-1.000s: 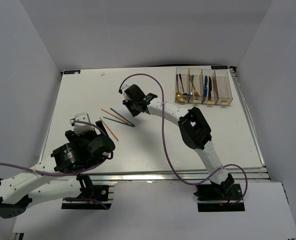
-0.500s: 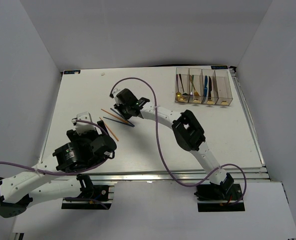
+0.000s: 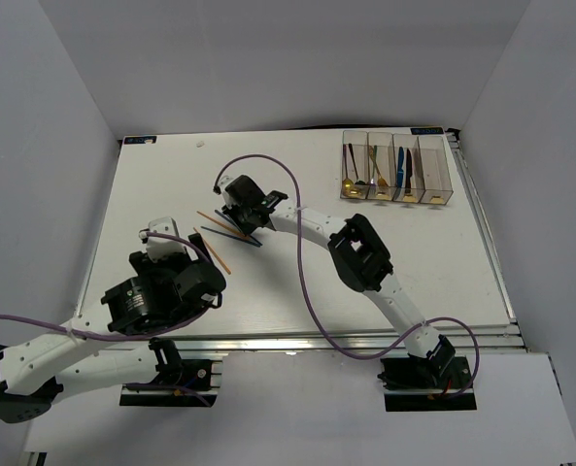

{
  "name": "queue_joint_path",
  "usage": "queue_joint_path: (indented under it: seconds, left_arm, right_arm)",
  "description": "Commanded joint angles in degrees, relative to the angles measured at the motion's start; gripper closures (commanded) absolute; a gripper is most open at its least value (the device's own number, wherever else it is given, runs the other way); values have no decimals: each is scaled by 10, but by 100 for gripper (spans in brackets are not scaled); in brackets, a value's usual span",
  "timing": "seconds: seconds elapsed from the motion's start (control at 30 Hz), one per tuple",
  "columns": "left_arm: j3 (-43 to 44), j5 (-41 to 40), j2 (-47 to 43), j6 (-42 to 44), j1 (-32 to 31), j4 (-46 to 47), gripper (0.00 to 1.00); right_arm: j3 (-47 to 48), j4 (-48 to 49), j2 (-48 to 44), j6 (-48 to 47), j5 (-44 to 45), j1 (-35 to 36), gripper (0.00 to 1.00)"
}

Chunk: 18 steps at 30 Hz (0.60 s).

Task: Sort the eating utensils into containers

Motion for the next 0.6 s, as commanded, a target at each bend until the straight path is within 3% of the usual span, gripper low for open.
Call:
queue_joint_path:
  seconds: [0.0,0.2,0.23,0.3,0.57]
  left_arm:
    - [3,-6,-7,4,2,3,2]
    - [2,-5,-14,6,2,5,2]
    - [2,-5,-14,6,2,5,2]
    - [2,-5,-15,6,2,5,2]
    - [2,-4,-18,8,2,7,2]
  right_arm:
    - [12,-32,15,-10,7,1,72]
    - [-45,-60,-4,-9,2,-1,73]
    - [-51,-62,-6,-10,7,-2,87]
    - [-66,-71,-8,-4,18,-6,100]
    - [-146,-52,-126,26,27,-43,100]
